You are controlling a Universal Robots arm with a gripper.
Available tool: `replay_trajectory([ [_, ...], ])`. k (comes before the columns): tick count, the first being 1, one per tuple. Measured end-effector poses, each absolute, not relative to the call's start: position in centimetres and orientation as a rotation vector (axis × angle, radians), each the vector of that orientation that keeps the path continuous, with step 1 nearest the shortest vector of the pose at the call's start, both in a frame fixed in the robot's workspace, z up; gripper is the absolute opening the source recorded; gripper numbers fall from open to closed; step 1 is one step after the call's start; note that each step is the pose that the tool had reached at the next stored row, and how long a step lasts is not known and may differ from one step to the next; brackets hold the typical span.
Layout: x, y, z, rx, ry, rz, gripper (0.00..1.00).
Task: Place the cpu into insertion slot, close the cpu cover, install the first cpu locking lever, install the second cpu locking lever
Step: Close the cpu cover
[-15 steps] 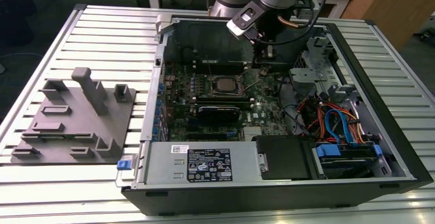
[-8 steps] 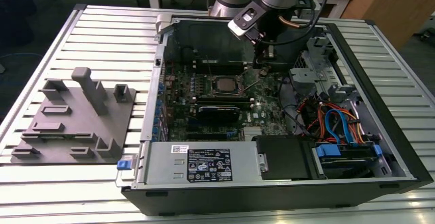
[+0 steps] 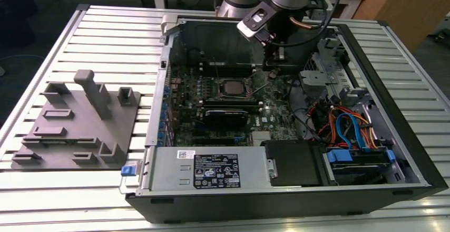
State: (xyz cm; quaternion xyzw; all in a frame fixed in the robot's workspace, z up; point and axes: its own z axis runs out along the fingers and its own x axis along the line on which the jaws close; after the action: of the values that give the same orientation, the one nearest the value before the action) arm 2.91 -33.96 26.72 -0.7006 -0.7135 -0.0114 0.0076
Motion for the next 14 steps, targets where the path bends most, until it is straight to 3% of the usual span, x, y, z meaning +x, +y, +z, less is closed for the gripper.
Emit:
replay_trajectory([
  [14,3.82,-33.96,26.68,-2.190,-2.230,-0.036,0.10],
])
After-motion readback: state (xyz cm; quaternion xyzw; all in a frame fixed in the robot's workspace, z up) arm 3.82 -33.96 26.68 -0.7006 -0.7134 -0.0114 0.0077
